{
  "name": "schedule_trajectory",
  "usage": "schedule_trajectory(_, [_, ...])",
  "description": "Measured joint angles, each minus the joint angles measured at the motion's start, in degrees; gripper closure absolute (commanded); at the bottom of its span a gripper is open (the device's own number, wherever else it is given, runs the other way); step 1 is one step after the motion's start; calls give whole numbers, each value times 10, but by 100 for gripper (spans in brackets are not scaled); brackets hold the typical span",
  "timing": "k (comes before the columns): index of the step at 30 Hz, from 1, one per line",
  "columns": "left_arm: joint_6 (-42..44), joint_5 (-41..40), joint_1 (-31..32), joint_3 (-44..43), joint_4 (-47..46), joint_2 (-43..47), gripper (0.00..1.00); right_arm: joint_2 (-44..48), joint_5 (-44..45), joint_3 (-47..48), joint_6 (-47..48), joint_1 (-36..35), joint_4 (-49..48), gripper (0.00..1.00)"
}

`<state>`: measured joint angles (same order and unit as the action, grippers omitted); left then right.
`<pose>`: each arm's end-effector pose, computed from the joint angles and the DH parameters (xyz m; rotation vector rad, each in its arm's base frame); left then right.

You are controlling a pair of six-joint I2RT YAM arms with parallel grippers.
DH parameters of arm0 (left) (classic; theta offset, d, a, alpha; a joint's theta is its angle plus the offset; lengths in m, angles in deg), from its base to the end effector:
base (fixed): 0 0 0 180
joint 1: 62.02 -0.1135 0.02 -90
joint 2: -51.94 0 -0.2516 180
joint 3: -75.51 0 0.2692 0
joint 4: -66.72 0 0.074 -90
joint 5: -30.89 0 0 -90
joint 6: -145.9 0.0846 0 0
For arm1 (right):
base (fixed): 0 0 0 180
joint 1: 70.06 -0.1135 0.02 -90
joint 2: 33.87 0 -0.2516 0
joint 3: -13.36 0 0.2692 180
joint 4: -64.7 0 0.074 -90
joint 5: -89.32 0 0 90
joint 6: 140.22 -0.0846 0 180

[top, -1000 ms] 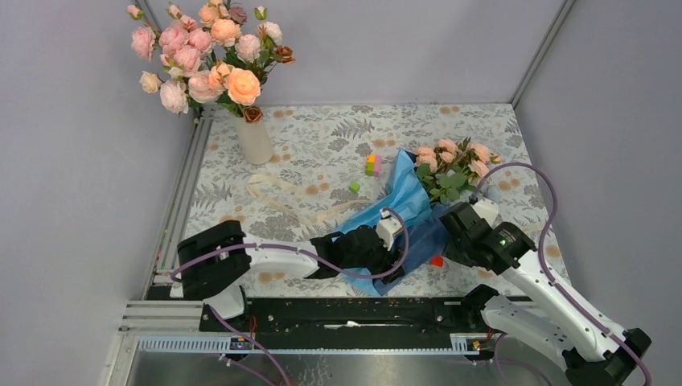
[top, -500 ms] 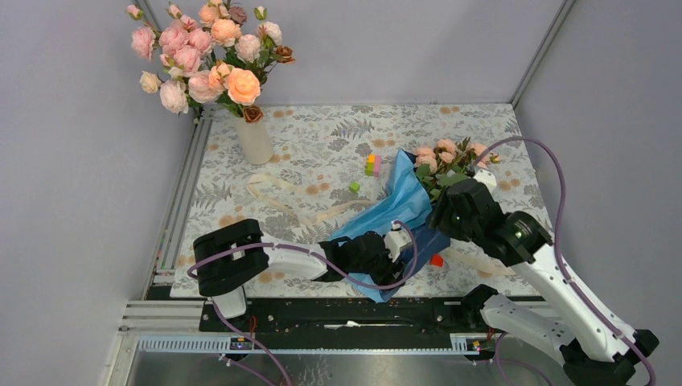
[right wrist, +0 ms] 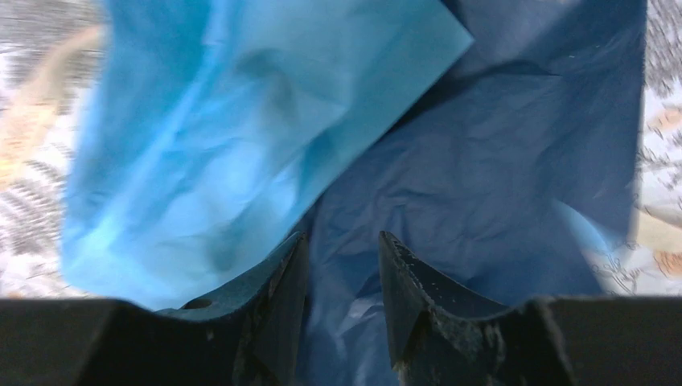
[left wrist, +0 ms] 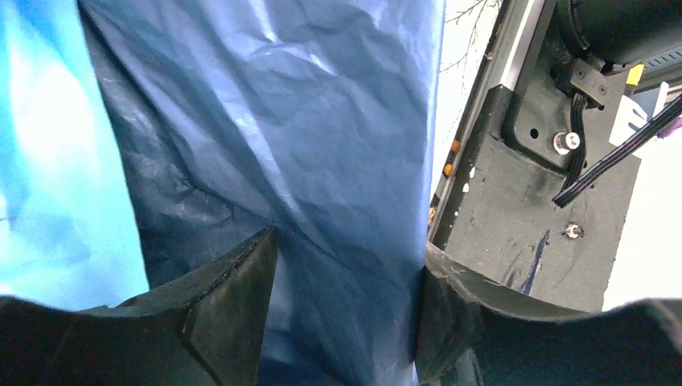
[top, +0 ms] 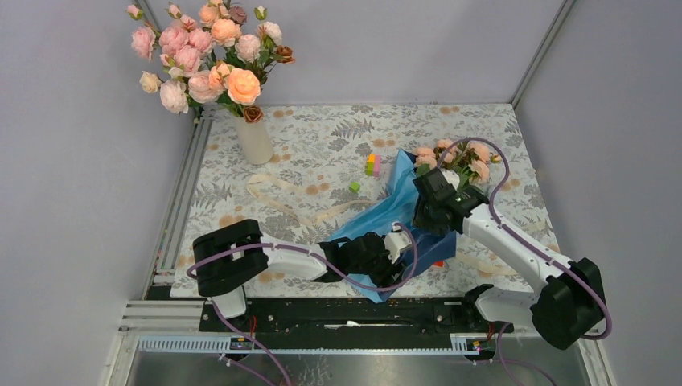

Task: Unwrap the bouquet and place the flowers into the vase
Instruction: Unfold the wrapping paper at the center of the board.

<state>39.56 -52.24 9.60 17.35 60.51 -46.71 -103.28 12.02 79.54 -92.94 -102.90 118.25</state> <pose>0.1144 -0.3763 0.0985 1.1532 2.0419 -0.9616 0.2504 0.1395 0.2029 0.3029 2.5247 0.2409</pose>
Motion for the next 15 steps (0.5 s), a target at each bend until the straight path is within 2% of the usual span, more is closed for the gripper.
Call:
schedule_trajectory(8, [-13,-7,1,18,2,34,30,13,-2,-124,-37,55,-10,55])
schedule_trajectory(15, [-62,-15,-1,-10,2,50,31,-10,-2,-140,-41,83,-30,56])
